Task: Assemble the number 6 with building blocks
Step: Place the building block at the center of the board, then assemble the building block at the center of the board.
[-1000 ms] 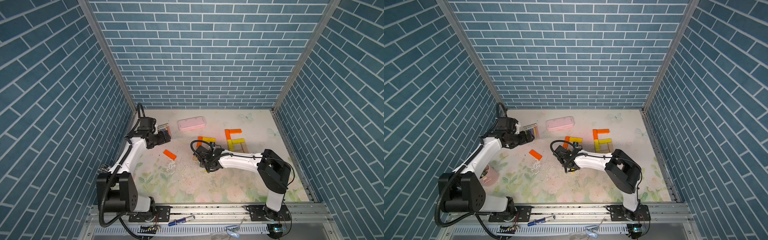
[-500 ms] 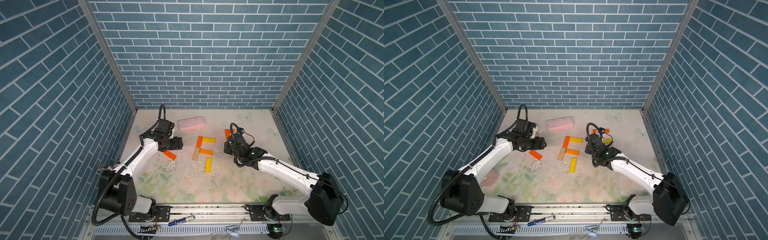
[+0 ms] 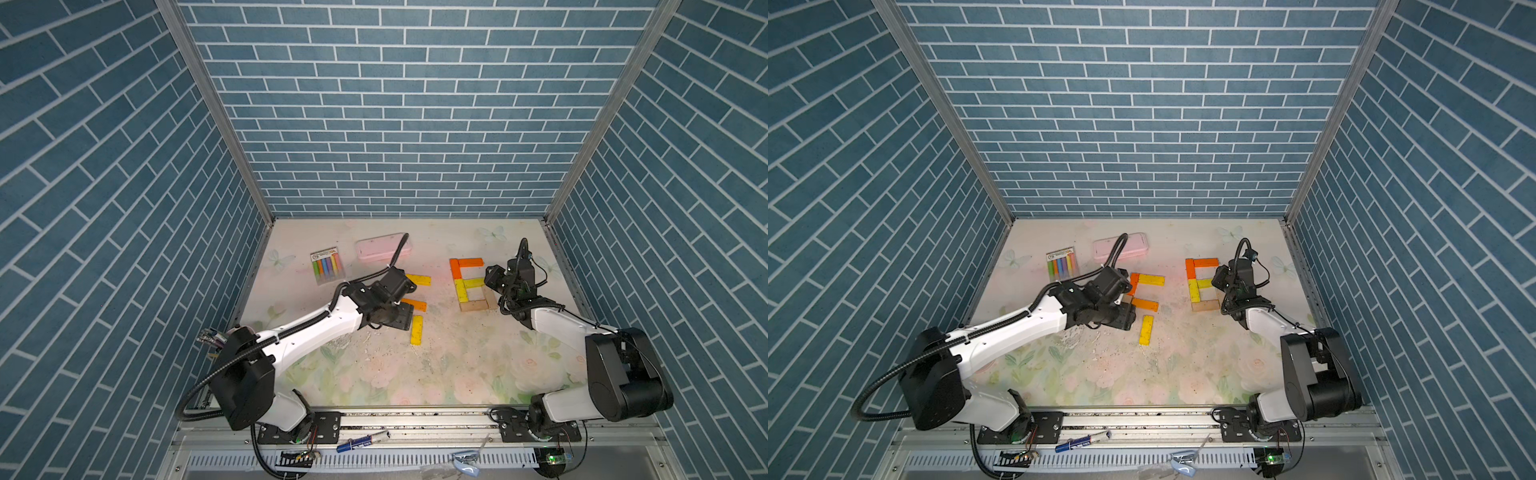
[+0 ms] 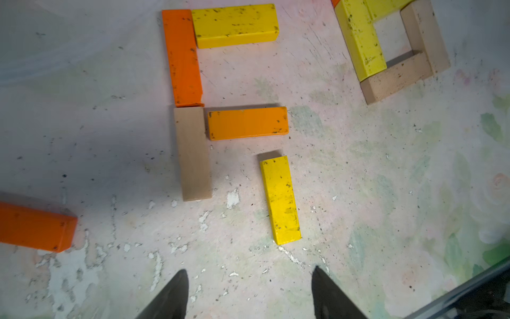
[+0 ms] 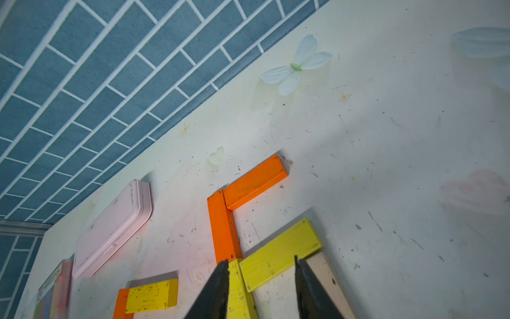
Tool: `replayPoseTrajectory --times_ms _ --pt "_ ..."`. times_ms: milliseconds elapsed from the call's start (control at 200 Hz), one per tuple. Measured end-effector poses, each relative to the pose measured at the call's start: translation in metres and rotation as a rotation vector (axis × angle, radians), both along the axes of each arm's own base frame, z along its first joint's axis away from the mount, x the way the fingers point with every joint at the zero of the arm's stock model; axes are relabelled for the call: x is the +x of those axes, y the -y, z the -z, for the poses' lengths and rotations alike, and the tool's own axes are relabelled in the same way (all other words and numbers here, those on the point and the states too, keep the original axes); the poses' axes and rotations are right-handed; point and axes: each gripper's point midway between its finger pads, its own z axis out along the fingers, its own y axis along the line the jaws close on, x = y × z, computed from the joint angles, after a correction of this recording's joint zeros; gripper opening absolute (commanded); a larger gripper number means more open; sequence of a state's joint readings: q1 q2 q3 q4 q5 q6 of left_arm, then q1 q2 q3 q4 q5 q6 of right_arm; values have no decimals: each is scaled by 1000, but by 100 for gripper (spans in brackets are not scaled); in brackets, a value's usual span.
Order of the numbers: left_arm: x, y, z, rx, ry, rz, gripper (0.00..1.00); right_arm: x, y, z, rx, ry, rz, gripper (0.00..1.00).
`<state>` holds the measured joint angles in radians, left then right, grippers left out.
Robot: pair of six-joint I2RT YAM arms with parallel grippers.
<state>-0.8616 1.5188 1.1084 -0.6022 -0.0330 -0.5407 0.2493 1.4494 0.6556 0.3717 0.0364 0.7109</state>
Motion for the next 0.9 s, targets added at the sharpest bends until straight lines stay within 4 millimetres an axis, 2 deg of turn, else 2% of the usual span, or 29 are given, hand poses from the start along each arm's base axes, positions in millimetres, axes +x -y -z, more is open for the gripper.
replayPoseTrajectory --times_ms 145,240,435,605,740,900 --pt "-5 24 39 78 15 -4 65 -2 -9 -3 0 51 -67 41" --pt "-6 32 55 105 38 -20 64 -5 -10 -6 -20 79 -96 41" --pt "-2 42 67 106 84 -65 58 -7 -10 -22 -50 156 -119 41" --pt "-2 46 79 101 84 -87 55 -9 -9 -19 -68 163 -124 41" --pt "-5 43 91 113 70 -87 50 -9 -9 -19 -82 168 -132 41" --pt "-5 49 96 90 65 -79 43 -9 -10 -17 -84 163 -138 41"
